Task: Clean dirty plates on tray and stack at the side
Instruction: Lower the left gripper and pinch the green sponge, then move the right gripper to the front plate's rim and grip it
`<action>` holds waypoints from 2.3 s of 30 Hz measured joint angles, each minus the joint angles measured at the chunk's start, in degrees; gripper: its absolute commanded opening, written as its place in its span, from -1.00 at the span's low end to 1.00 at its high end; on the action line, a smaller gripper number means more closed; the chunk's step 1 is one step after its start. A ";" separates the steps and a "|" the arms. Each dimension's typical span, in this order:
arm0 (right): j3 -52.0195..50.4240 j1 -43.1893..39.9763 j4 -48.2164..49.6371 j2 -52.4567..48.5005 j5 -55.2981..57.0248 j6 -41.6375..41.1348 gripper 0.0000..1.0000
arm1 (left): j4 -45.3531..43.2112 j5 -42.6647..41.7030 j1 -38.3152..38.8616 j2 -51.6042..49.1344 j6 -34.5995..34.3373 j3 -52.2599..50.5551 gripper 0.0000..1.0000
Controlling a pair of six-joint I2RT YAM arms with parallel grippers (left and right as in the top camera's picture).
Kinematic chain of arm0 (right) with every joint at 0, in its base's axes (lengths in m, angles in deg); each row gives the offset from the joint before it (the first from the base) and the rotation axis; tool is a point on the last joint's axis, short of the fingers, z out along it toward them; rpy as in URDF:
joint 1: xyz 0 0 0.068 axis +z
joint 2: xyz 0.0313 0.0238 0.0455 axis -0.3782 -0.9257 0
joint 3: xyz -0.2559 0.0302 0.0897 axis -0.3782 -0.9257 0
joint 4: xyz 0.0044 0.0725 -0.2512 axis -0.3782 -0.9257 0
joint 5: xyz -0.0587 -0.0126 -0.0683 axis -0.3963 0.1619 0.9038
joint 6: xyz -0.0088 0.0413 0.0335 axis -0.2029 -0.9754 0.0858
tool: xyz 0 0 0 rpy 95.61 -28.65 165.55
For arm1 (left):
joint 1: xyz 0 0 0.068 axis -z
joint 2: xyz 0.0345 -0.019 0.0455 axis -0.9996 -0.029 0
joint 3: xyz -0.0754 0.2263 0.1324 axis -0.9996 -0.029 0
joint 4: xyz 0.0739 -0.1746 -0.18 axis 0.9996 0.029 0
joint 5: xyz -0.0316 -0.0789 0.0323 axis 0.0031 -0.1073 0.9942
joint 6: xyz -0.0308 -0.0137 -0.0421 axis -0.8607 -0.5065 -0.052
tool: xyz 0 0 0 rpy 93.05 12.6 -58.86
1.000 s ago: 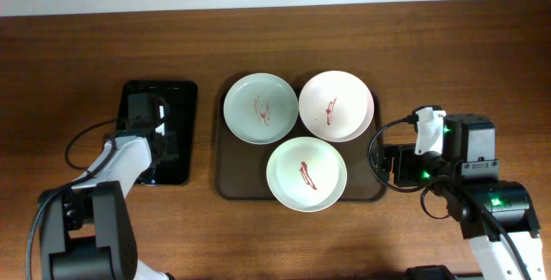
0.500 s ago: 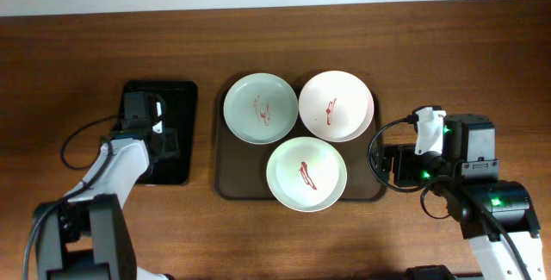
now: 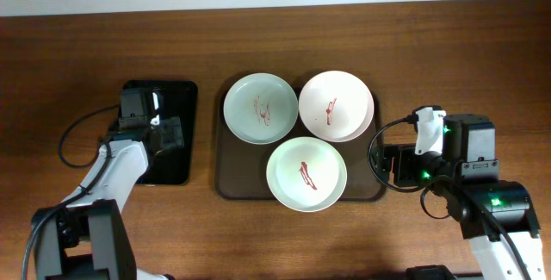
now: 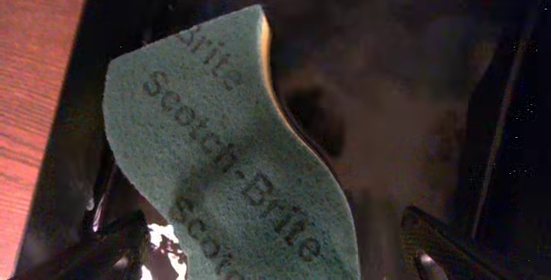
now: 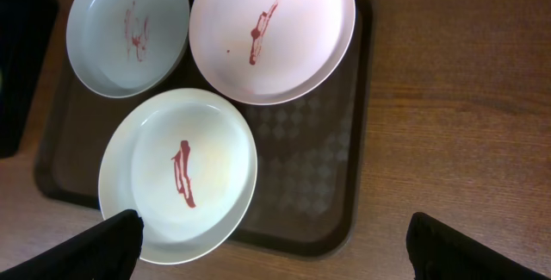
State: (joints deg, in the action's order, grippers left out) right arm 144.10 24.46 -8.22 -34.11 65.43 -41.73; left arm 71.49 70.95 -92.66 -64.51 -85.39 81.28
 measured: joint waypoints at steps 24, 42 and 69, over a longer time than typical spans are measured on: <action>-0.02 0.00 0.04 0.00 0.00 0.00 0.97 | 1.07 0.22 -1.11 -5.90 0.02 0.13 -1.00; 0.20 2.86 0.50 -25.14 -7.69 0.46 0.44 | 9.94 0.68 0.70 -5.16 8.00 1.07 -0.07; 0.20 10.36 11.67 -42.12 -2.45 -2.38 -0.50 | 13.42 0.00 1.36 -1.90 -0.50 1.64 0.79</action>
State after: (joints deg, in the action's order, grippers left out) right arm 144.30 34.82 3.45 -76.23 62.98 -44.11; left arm 84.91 70.95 -91.30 -66.42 -85.89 82.92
